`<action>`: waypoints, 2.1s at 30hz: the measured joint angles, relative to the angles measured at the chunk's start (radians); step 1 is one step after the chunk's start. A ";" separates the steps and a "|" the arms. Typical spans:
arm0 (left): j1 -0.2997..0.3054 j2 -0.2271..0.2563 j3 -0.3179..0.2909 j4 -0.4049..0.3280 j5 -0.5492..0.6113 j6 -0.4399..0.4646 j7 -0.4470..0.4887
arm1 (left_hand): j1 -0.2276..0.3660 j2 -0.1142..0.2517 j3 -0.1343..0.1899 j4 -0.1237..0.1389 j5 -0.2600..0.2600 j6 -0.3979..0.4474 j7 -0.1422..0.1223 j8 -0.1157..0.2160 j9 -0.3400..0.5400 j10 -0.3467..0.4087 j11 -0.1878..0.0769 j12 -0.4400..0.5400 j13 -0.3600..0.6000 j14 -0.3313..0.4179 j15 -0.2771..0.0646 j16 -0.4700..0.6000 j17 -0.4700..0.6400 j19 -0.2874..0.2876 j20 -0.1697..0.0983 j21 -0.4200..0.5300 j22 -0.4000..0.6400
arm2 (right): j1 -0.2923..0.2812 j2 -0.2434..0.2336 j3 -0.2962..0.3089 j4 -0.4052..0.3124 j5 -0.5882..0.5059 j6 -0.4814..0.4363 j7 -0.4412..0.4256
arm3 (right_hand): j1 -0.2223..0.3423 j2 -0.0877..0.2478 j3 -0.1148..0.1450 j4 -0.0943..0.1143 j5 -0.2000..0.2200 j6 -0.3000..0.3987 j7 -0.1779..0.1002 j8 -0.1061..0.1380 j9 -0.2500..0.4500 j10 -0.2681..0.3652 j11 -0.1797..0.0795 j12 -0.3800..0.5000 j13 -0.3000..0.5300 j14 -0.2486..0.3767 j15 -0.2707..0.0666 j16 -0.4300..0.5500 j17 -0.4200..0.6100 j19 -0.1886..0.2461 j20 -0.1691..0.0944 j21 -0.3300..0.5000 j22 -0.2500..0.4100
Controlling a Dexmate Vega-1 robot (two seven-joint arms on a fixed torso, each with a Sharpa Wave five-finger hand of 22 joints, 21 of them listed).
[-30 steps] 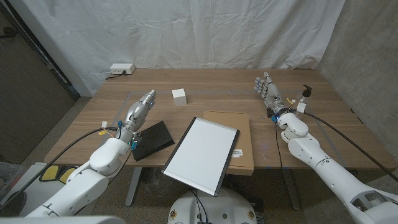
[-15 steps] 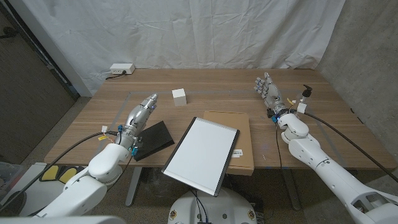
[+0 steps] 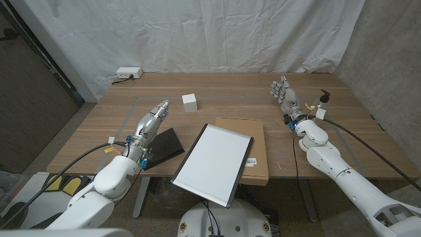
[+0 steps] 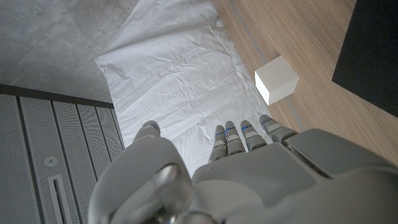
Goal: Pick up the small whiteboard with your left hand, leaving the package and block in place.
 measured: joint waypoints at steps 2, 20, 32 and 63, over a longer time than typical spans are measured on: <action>0.002 -0.004 0.003 0.004 0.001 -0.009 -0.006 | 0.000 0.000 0.002 -0.001 -0.005 -0.005 0.005 0.000 0.000 -0.002 0.002 0.000 0.000 0.000 0.000 0.000 0.000 0.000 0.000 0.000 0.000 | 0.000 0.000 0.001 -0.002 -0.001 0.000 -0.004 | 0.000 0.000 0.000 0.000 0.000 0.000 0.000 0.000 0.000 0.000 0.000 0.000 0.000 0.000 0.000 0.000 0.000 0.000 0.000 0.000 0.000; 0.059 -0.012 -0.007 -0.002 0.008 -0.046 -0.024 | 0.016 0.000 0.004 -0.004 -0.011 -0.005 0.005 -0.008 0.000 0.003 0.008 0.000 0.000 0.000 0.010 0.000 0.000 0.000 0.000 0.000 0.000 | 0.009 0.008 -0.003 -0.009 -0.016 -0.010 -0.027 | 0.000 0.000 0.000 0.000 -0.005 0.004 -0.004 0.000 0.000 0.000 0.000 0.000 0.000 0.000 0.000 0.000 0.000 0.005 0.005 -0.004 0.005; 0.113 -0.022 -0.029 -0.011 0.012 -0.078 -0.027 | 0.016 0.000 0.004 -0.013 -0.014 0.001 0.010 -0.008 0.000 0.007 0.011 0.000 0.000 0.006 0.016 0.000 0.000 0.006 -0.005 0.000 0.000 | 0.026 0.022 -0.017 0.001 -0.028 -0.015 -0.038 | 0.004 0.004 -0.003 -0.003 -0.005 0.004 -0.004 0.000 0.000 0.000 0.000 0.000 0.000 0.000 0.000 0.000 0.000 0.005 0.005 -0.011 0.005; 0.193 -0.063 -0.050 0.011 -0.007 -0.229 -0.115 | 0.072 -0.004 0.005 -0.044 -0.041 -0.009 0.034 -0.016 0.005 0.001 0.045 -0.011 0.000 0.037 0.040 0.000 0.000 0.109 0.048 0.022 0.000 | 0.039 0.033 -0.033 -0.022 -0.048 -0.016 -0.058 | 0.004 0.004 -0.006 -0.006 -0.005 0.004 -0.004 0.000 0.000 0.000 0.000 0.000 0.000 0.000 0.000 0.000 0.000 0.005 0.005 -0.019 0.005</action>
